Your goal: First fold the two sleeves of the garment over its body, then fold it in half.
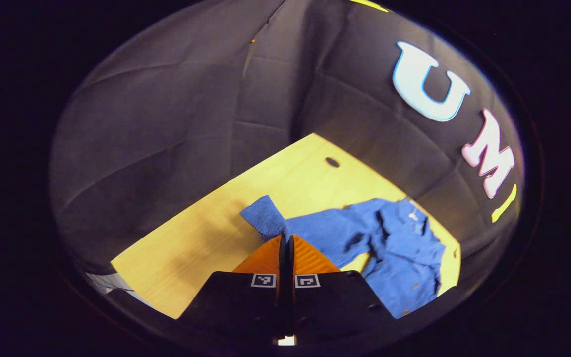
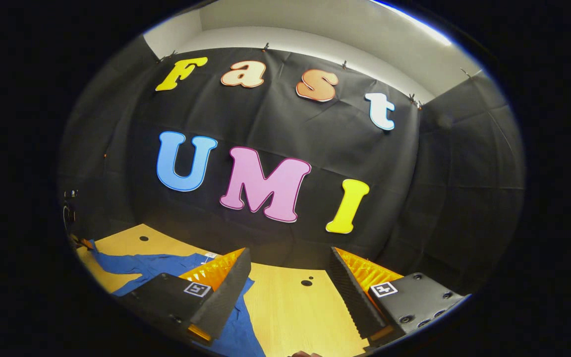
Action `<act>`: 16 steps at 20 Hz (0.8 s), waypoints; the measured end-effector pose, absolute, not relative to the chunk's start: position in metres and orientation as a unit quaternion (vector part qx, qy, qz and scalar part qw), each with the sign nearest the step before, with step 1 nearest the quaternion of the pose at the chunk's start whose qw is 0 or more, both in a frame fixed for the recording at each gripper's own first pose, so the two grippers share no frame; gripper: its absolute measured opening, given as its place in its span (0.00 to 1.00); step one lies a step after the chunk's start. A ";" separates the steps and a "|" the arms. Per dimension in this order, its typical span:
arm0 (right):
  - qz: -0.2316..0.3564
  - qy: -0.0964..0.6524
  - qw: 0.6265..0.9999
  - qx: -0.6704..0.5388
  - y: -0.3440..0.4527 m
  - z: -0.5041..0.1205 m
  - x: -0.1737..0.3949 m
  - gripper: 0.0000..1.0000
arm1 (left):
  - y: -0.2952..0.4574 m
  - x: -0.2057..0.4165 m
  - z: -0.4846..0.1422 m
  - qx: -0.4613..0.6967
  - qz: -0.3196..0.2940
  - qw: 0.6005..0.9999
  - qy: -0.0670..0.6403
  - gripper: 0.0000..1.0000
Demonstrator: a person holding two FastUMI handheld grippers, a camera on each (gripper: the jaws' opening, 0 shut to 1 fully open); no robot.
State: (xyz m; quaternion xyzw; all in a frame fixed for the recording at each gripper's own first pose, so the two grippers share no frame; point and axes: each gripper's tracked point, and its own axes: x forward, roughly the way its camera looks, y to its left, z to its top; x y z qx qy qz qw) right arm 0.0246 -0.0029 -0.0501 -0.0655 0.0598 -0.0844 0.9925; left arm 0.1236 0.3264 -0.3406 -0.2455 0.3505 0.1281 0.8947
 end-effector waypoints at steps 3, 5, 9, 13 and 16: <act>-0.088 0.062 0.992 -0.062 -0.014 -0.052 0.020 1.00 | 0.289 0.161 -0.303 -0.226 0.073 0.914 0.328 0.00; -0.092 0.067 0.992 -0.059 -0.021 -0.054 0.016 1.00 | 0.256 0.182 -0.282 -0.220 0.034 0.922 0.316 0.00; -0.107 0.072 0.990 -0.055 -0.041 -0.055 0.004 0.93 | 0.183 0.232 -0.253 -0.218 -0.045 0.930 0.292 0.00; -0.128 0.083 0.987 -0.050 -0.064 -0.058 -0.008 1.00 | 0.106 0.276 -0.246 -0.196 -0.111 0.931 0.288 0.00; -0.146 0.097 0.983 -0.050 -0.082 -0.066 -0.016 0.93 | 0.046 0.299 -0.247 -0.188 -0.169 0.924 0.288 0.00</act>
